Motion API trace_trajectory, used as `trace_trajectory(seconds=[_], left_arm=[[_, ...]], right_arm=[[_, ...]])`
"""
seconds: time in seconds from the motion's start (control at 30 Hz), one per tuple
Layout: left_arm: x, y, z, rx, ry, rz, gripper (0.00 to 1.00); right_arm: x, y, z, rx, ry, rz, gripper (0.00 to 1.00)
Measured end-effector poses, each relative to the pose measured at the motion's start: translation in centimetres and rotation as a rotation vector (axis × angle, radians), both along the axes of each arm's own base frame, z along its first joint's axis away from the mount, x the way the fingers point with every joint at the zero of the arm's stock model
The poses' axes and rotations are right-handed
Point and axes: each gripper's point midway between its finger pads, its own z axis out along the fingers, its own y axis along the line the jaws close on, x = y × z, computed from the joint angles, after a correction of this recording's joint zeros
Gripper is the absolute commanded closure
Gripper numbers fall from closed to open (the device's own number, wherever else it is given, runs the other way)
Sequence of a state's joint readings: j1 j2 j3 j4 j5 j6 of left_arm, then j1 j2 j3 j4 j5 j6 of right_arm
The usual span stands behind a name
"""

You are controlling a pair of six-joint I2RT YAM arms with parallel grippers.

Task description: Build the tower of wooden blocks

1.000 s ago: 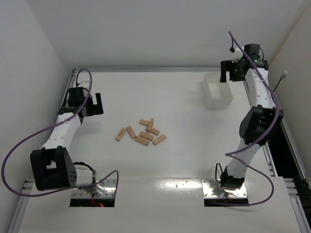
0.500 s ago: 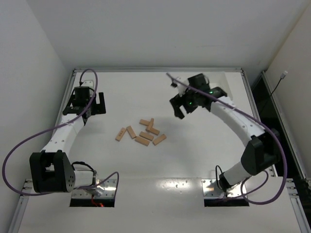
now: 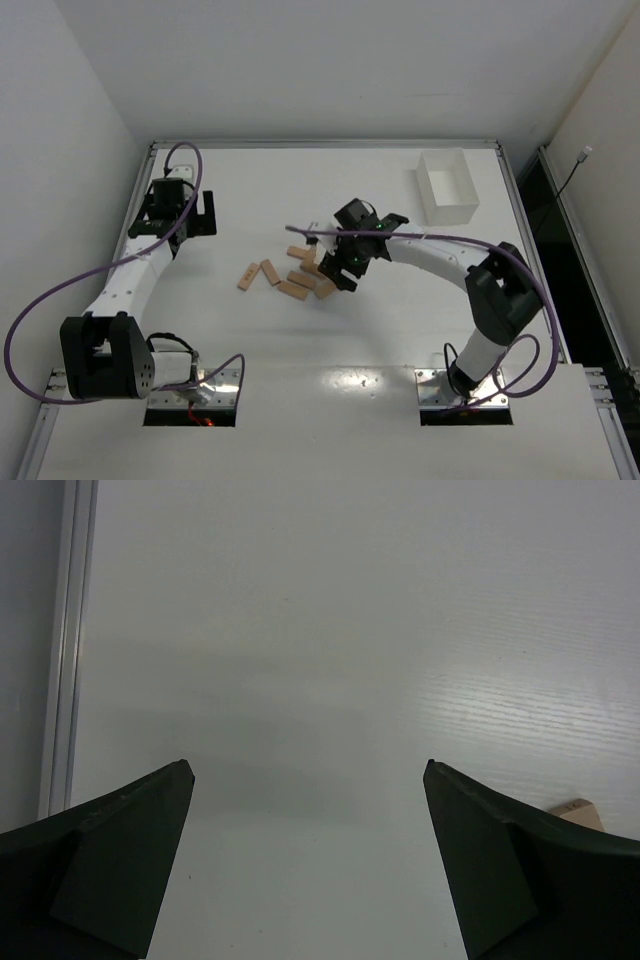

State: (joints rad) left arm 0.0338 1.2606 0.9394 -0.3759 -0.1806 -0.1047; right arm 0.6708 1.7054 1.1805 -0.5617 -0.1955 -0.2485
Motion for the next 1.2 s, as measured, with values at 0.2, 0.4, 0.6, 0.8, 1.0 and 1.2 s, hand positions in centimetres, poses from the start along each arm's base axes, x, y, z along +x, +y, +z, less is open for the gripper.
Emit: trace_trajectory(seconds=[0.2, 0.4, 0.6, 0.8, 1.0, 1.2], left_arm=[[0.1, -0.1, -0.7, 0.003, 0.023, -0.014, 0.01], [0.2, -0.3, -1.2, -0.003, 0.036, -0.024, 0.01], [0.2, -0.3, -1.2, -0.002, 0.037, -0.03, 0.01], [0.2, -0.3, -1.8, -0.003, 0.057, -0.03, 0.01], [0.3, -0.3, -2.6, -0.002, 0.081, -0.032, 0.01], [0.3, -0.3, -2.8, -0.001, 0.085, -0.03, 0.01]], right_arm=[[-5.7, -0.6, -3.9, -0.08, 0.023, 0.25, 0.2], [-5.8, 1.3, -3.4, -0.063, -0.069, 0.383, 0.17], [-5.6, 3.0, -3.2, -0.047, -0.141, 0.474, 0.23], [-5.2, 3.5, -5.1, -0.08, -0.119, 0.527, 0.27], [-4.4, 4.2, -6.2, -0.096, -0.113, 0.55, 0.27], [-3.3, 5.3, -6.1, -0.09, -0.135, 0.566, 0.31]])
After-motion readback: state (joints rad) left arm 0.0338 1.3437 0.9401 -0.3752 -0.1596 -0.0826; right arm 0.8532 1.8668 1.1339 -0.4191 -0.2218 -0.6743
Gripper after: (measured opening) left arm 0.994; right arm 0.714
